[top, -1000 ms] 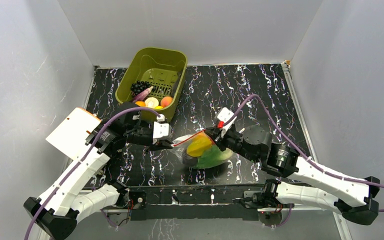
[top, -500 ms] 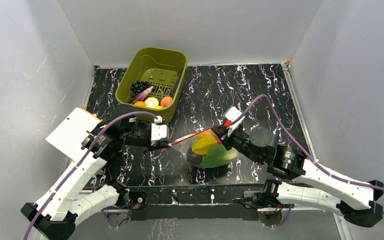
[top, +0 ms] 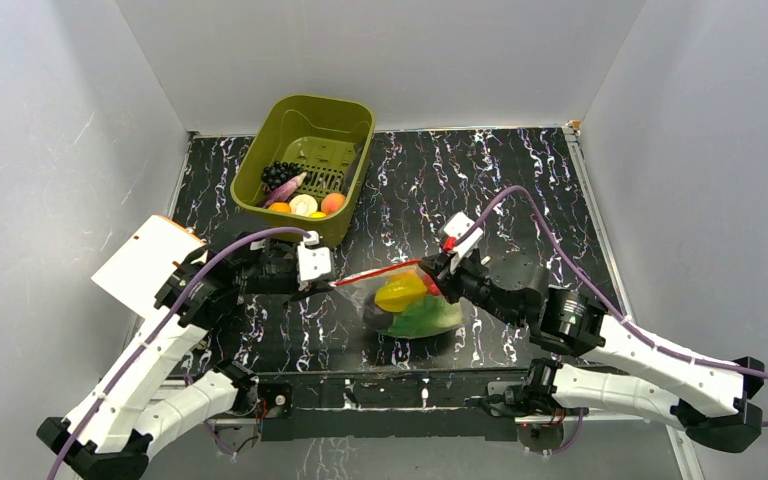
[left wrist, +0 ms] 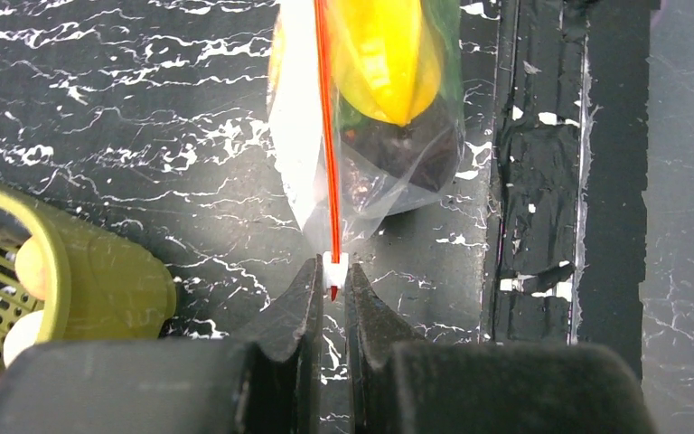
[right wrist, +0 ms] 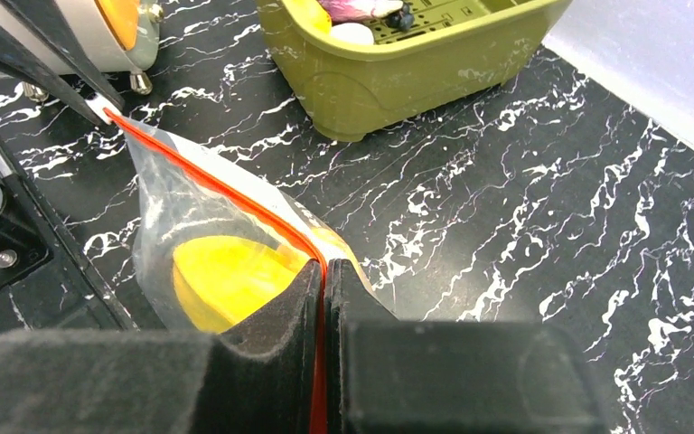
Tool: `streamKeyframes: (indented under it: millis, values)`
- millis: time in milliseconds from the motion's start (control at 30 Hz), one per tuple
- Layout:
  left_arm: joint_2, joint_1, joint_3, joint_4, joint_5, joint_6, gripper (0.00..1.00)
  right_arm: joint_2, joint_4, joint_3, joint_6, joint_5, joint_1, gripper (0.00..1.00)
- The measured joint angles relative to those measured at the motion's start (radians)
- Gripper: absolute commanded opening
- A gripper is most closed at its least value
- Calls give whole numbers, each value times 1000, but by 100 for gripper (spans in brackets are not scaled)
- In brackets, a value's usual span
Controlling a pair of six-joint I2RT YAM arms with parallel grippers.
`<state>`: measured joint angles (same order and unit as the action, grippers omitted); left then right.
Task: Place the food in the zip-top bag and seal the zipper
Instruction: Zip the zipper food storage bag at the center of the board.
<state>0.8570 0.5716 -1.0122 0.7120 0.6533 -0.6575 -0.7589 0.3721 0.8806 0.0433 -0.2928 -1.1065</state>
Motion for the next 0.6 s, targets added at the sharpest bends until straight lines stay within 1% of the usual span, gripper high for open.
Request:
streamKeyframes:
  millis: [133, 167, 200, 333, 433, 600]
  values:
    - [-39, 0, 1, -28, -29, 53, 14, -22, 0, 0, -57, -18, 7, 0]
    - [-47, 0, 2, -38, -34, 66, 9, -27, -2, 0, -72, -21, 8, 0]
    - [-55, 0, 5, -48, -41, 79, 0, -35, -4, 0, -83, -23, 9, 0]
    - [-59, 0, 5, -55, -50, 112, 0, -91, -1, 0, -135, 2, 15, 0]
    - [-38, 0, -18, -13, -30, 109, 0, -126, 16, 0, -178, 83, 15, 0]
    - [-17, 0, -80, 82, 20, 116, 0, -106, 17, -2, -250, 293, 15, 0]
